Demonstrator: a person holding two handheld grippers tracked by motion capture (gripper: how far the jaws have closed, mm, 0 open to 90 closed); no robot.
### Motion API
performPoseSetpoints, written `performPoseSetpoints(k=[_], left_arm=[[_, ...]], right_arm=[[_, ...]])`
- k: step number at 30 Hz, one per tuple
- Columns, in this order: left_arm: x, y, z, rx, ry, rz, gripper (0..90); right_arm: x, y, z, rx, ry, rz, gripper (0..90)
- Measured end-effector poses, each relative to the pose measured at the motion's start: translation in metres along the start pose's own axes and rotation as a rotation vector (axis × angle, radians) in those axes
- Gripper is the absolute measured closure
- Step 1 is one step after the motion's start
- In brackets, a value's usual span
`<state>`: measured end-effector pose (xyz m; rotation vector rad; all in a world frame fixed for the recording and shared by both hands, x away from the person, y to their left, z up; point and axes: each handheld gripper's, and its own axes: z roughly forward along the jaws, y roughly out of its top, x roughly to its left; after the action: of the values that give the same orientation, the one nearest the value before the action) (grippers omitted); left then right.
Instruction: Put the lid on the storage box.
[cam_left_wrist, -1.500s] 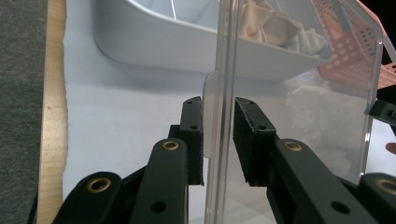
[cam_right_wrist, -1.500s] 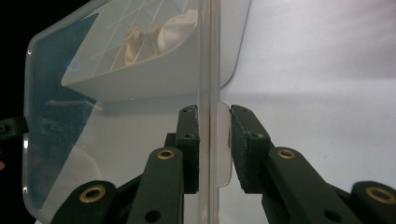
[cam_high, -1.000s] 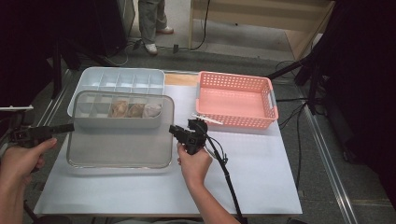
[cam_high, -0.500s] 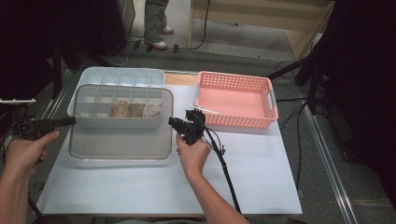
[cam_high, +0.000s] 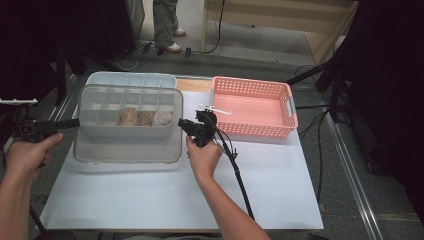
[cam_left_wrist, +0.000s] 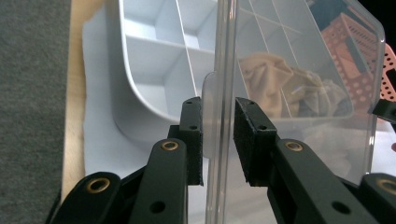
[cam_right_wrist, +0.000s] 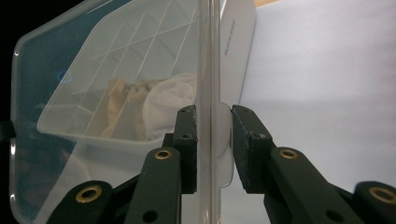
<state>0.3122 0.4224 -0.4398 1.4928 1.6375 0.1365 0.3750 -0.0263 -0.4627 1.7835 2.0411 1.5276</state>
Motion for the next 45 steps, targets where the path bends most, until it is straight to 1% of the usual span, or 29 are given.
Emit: performPoseSetpoints(k=[2, 3, 5, 6, 10, 11, 12, 13, 14, 16, 19, 20, 22, 24, 25, 26, 29, 30, 31, 32, 34, 35, 37, 39, 40, 43, 44, 45], left_arm=[[0.001, 0.001, 0.001, 0.0, 0.0, 0.002, 74.7], [0.003, 0.003, 0.003, -0.01, -0.002, -0.013, 74.7], [0.004, 0.004, 0.003, -0.003, -0.002, -0.011, 74.6], [0.005, 0.007, 0.003, -0.012, -0.003, -0.013, 74.6], [0.005, 0.013, 0.003, -0.016, -0.002, -0.004, 74.6], [0.005, 0.015, 0.003, -0.017, -0.004, -0.007, 74.6], [0.005, 0.018, 0.004, -0.015, -0.001, -0.003, 74.5], [0.005, 0.023, 0.004, -0.017, -0.001, -0.005, 74.6], [0.005, 0.023, 0.004, -0.017, -0.001, -0.005, 74.5], [0.006, 0.03, 0.006, -0.02, 0.01, -0.006, 74.4], [0.007, 0.034, 0.007, -0.016, 0.015, 0.001, 74.3], [0.008, 0.037, 0.008, -0.022, 0.017, 0.0, 74.3], [0.009, 0.038, 0.009, -0.026, 0.018, -0.007, 74.2], [0.012, 0.039, 0.012, -0.016, 0.023, -0.012, 74.0], [0.013, 0.041, 0.013, -0.024, 0.023, -0.023, 73.9], [0.014, 0.042, 0.013, -0.019, 0.021, -0.016, 73.9], [0.015, 0.044, 0.014, -0.023, 0.025, -0.018, 73.8], [0.015, 0.047, 0.015, -0.025, 0.028, -0.022, 73.8], [0.016, 0.048, 0.015, -0.021, 0.029, -0.018, 73.7], [0.017, 0.049, 0.016, -0.028, 0.027, -0.027, 73.7], [0.018, 0.05, 0.016, -0.023, 0.025, -0.021, 73.6], [0.018, 0.051, 0.017, -0.026, 0.027, -0.033, 73.6], [0.02, 0.053, 0.02, -0.025, 0.028, -0.039, 73.5], [0.02, 0.055, 0.021, -0.026, 0.029, -0.04, 73.4], [0.019, 0.056, 0.021, -0.023, 0.033, -0.025, 73.4], [0.018, 0.059, 0.022, -0.031, 0.034, -0.031, 73.4], [0.018, 0.06, 0.022, -0.032, 0.037, -0.032, 73.4], [0.018, 0.061, 0.023, -0.035, 0.034, -0.032, 73.4]], right_arm=[[0.001, 0.001, 0.001, 0.001, -0.003, 0.002, 73.8], [0.001, 0.004, 0.002, -0.004, -0.002, -0.003, 73.9], [0.003, 0.007, 0.004, -0.005, -0.004, -0.008, 73.8], [0.004, 0.008, 0.005, -0.001, -0.005, -0.009, 73.8], [0.005, 0.015, 0.009, -0.01, -0.002, -0.008, 73.8], [0.005, 0.015, 0.009, -0.01, -0.002, -0.008, 73.8], [0.006, 0.019, 0.01, -0.012, 0.001, -0.006, 73.8], [0.006, 0.021, 0.011, -0.012, -0.002, -0.006, 73.8], [0.006, 0.021, 0.011, -0.012, -0.002, -0.006, 73.8], [0.007, 0.025, 0.016, -0.013, -0.001, -0.005, 73.8], [0.007, 0.028, 0.02, -0.007, -0.004, -0.003, 73.7], [0.007, 0.03, 0.023, -0.003, -0.003, 0.008, 73.7], [0.007, 0.032, 0.026, -0.004, -0.003, 0.007, 73.8], [0.008, 0.035, 0.03, -0.005, -0.005, 0.007, 73.8], [0.008, 0.036, 0.031, 0.0, -0.006, 0.009, 73.8], [0.008, 0.037, 0.032, -0.007, -0.006, 0.007, 73.7], [0.009, 0.042, 0.035, -0.007, -0.009, 0.004, 73.7], [0.01, 0.043, 0.036, -0.006, -0.01, 0.005, 73.7], [0.011, 0.045, 0.036, -0.002, -0.009, 0.001, 73.7], [0.011, 0.046, 0.038, -0.005, -0.009, 0.004, 73.7], [0.011, 0.047, 0.039, -0.005, -0.009, 0.006, 73.7], [0.011, 0.047, 0.039, -0.005, -0.009, 0.006, 73.7], [0.011, 0.05, 0.042, -0.002, -0.011, 0.004, 73.6], [0.011, 0.051, 0.043, 0.001, -0.008, 0.004, 73.6], [0.011, 0.052, 0.044, 0.001, -0.012, 0.007, 73.5], [0.01, 0.054, 0.045, -0.001, -0.014, 0.007, 73.2], [0.01, 0.055, 0.046, 0.006, -0.016, 0.015, 73.1], [0.009, 0.057, 0.047, 0.003, -0.016, 0.009, 73.1]])
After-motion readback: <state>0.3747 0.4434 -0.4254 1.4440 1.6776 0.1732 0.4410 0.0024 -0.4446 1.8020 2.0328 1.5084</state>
